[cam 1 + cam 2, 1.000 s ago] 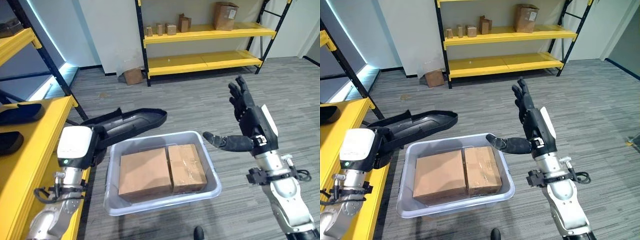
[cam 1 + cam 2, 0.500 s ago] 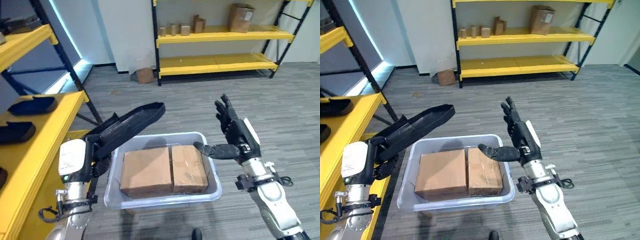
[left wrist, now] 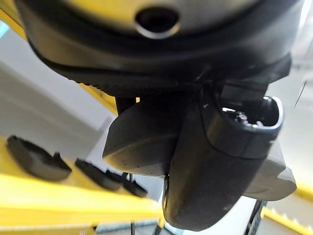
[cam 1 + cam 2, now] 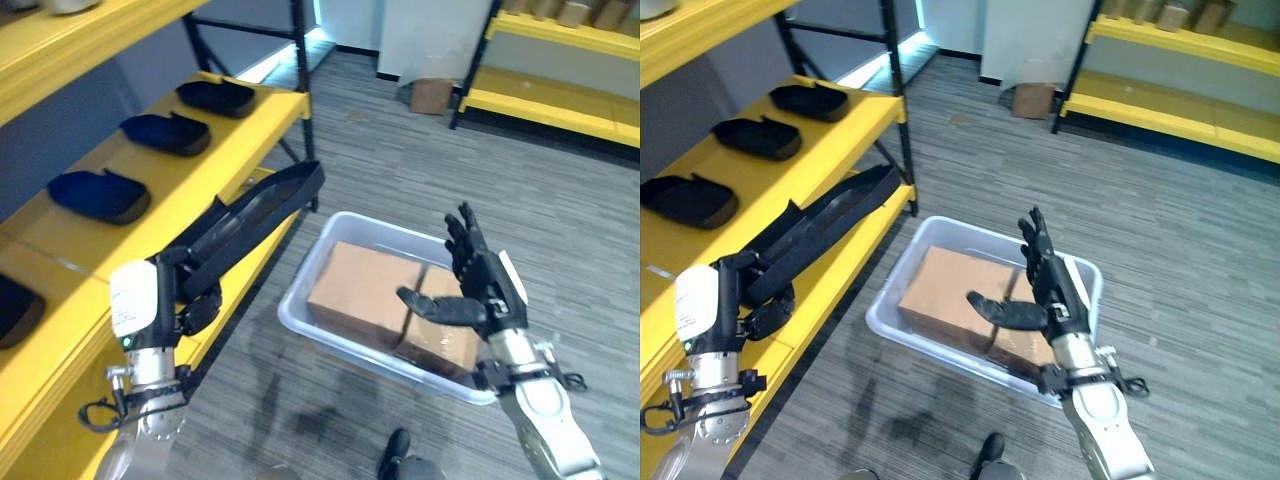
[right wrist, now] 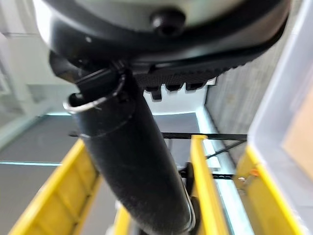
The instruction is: Move parts from the plastic box to the shelf.
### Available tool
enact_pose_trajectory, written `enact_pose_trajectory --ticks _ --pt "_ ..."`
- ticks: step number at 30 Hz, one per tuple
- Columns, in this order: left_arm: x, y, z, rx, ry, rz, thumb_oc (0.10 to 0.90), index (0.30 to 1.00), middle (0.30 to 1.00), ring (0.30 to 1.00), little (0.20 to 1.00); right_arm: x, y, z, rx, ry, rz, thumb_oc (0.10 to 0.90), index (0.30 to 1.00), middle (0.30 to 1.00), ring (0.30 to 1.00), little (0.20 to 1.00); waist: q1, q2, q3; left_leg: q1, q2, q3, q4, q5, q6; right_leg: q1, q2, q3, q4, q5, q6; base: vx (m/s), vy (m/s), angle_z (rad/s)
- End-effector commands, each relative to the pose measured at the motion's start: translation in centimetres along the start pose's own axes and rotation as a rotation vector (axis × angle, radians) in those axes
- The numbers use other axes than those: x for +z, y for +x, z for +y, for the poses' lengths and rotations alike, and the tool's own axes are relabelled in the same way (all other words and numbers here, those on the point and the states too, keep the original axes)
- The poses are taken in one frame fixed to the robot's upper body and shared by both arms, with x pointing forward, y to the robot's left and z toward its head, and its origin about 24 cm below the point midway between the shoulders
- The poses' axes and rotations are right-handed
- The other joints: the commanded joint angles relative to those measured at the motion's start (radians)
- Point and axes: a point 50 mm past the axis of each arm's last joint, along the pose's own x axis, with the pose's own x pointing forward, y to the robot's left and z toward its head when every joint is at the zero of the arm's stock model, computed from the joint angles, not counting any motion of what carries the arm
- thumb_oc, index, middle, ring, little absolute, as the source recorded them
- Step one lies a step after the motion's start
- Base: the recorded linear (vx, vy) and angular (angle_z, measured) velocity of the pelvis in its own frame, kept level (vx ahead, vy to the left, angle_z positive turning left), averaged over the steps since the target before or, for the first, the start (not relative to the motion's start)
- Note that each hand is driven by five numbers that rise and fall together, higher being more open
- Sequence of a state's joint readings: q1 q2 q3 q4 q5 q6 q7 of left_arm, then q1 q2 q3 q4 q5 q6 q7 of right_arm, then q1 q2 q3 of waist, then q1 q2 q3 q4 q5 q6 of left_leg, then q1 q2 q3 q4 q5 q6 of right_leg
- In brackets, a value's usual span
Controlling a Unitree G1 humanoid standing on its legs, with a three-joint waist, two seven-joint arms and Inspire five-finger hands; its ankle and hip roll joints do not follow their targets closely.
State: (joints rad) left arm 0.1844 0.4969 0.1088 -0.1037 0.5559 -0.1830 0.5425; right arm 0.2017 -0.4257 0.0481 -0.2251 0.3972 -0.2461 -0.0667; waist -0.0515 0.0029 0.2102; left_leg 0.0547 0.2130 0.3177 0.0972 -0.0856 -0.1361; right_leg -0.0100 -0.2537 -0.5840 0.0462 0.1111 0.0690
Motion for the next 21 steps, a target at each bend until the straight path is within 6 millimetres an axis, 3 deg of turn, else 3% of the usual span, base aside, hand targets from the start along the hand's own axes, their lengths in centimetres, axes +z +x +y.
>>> enact_pose_trajectory --ticks 1,3,9,15,16,17,18,20,21 --pt "2.6 2.4 4.3 0.24 -0.014 -0.196 0.4 0.3 0.3 0.3 0.3 4.7 2.2 1.0 0.046 0.059 -0.282 0.9 1.0 1.0 1.0 1.0 0.002 0.006 -0.152 0.072 0.045 -0.044 -0.141 0.081 0.005 0.02 -0.01 0.051 -0.019 -0.064 0.064 -0.02 0.303 0.53" --pt "2.8 2.4 4.3 0.243 -0.016 -0.203 0.4 0.3 0.3 0.3 0.3 4.6 2.2 1.3 0.048 0.067 -0.279 0.9 1.0 1.0 1.0 1.0 0.008 0.001 -0.153 0.073 0.027 -0.049 -0.152 0.075 0.015 0.022 -0.029 0.041 -0.021 -0.049 0.076 -0.02 0.242 0.46" --pt "3.0 2.2 5.2 0.292 0.024 -0.23 0.4 0.3 0.3 0.3 0.3 4.2 2.6 3.2 0.105 0.046 -0.27 0.9 1.0 1.0 1.0 1.0 0.084 -0.056 -0.139 0.058 -0.126 -0.103 -0.184 0.017 0.099 0.049 -0.175 -0.017 -0.045 0.103 0.174 -0.04 0.33 0.37" --pt "3.9 2.6 5.2 0.283 0.019 -0.282 0.4 0.3 0.3 0.3 0.3 3.4 2.0 3.4 0.07 0.065 -0.24 0.9 1.0 1.0 1.0 1.0 0.103 -0.082 -0.127 0.036 -0.194 -0.164 -0.184 0.009 0.134 0.069 -0.229 -0.034 -0.01 0.147 0.188 -0.03 0.2 0.44" --pt "4.2 2.6 5.1 0.272 0.0 -0.292 0.4 0.3 0.3 0.3 0.3 3.1 1.8 3.6 0.066 0.074 -0.224 0.9 1.0 1.0 1.0 1.0 0.093 -0.086 -0.116 0.038 -0.209 -0.196 -0.184 0.008 0.146 0.061 -0.236 0.009 0.041 0.151 0.183 -0.08 0.286 1.04" --pt "4.4 2.5 4.7 0.253 -0.024 -0.303 0.4 0.3 0.3 0.3 0.3 3.2 1.6 3.5 0.064 0.083 -0.227 0.9 1.0 1.0 1.0 1.0 0.059 -0.092 -0.096 0.027 -0.225 -0.228 -0.184 0.032 0.162 0.022 -0.193 0.16 0.066 0.144 0.154 -0.08 0.215 0.98" --pt "4.4 2.5 4.7 0.253 -0.024 -0.303 0.4 0.3 0.3 0.3 0.3 3.2 1.6 3.5 0.064 0.083 -0.227 0.9 1.0 1.0 1.0 1.0 0.062 -0.092 -0.098 0.024 -0.225 -0.224 -0.184 0.032 0.162 0.014 -0.193 0.166 0.072 0.142 0.153 -0.1 0.153 1.02" --pt "4.4 2.5 4.2 0.22 -0.051 -0.295 0.4 0.3 0.3 0.3 0.3 3.4 1.5 3.2 0.075 0.074 -0.229 0.9 1.0 1.0 1.0 1.0 0.029 -0.085 -0.096 0.019 -0.22 -0.257 -0.184 0.052 0.167 -0.036 -0.053 0.368 0.11 0.032 0.105 0.0 0.104 0.79" --pt "4.4 2.5 3.9 0.195 -0.063 -0.286 0.4 0.3 0.3 0.3 0.3 3.4 1.5 3.0 0.08 0.069 -0.224 0.9 1.0 1.0 1.0 1.0 0.019 -0.082 -0.095 0.016 -0.219 -0.271 -0.184 0.062 0.17 -0.054 0.019 0.418 0.132 -0.032 0.087 0.02 0.074 0.46"
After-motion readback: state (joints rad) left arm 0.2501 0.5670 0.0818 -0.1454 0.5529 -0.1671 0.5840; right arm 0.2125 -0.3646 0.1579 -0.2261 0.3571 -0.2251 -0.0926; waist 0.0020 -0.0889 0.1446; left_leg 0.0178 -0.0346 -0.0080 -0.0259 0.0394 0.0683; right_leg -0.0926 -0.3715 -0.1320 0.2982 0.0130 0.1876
